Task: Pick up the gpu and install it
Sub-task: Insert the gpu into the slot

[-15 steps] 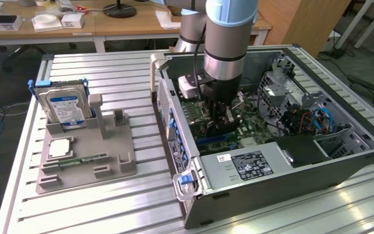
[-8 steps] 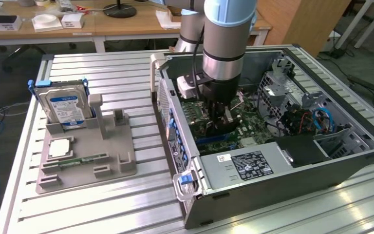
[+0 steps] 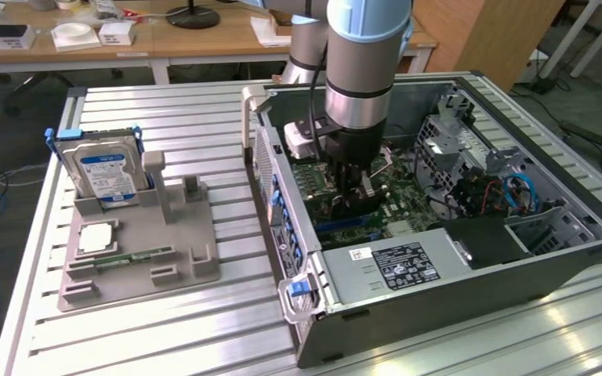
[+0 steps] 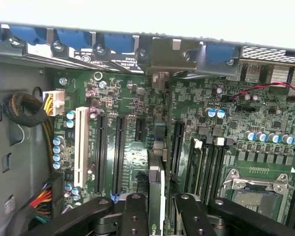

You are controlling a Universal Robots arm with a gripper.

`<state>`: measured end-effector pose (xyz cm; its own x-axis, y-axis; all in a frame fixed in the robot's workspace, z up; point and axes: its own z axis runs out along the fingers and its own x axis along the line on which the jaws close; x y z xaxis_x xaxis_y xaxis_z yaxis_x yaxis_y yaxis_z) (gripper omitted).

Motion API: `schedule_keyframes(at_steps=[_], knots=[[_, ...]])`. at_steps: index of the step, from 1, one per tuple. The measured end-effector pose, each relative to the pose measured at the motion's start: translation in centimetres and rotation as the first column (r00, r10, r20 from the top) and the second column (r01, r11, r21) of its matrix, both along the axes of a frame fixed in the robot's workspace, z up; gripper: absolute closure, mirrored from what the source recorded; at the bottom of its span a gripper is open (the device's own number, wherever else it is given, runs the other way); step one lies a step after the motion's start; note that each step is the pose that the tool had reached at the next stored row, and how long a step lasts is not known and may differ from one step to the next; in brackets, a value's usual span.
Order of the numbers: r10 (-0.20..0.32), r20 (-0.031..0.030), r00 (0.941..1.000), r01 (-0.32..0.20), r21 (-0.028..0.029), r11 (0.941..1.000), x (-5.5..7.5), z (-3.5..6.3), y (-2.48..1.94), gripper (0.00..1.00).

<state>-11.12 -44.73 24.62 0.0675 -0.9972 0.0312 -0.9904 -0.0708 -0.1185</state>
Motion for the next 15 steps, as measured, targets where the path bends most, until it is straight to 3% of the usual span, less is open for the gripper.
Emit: schedule_keyframes(at_steps=[5,15], knots=[[0.0,-0.0001,1.0,0.0,-0.0061,1.0,0.0,-0.11,0.06,0.74],[-0.011,-0.0001,0.9999,0.011,-0.0095,0.9999,0.14,-0.18,0.14,0.74]])
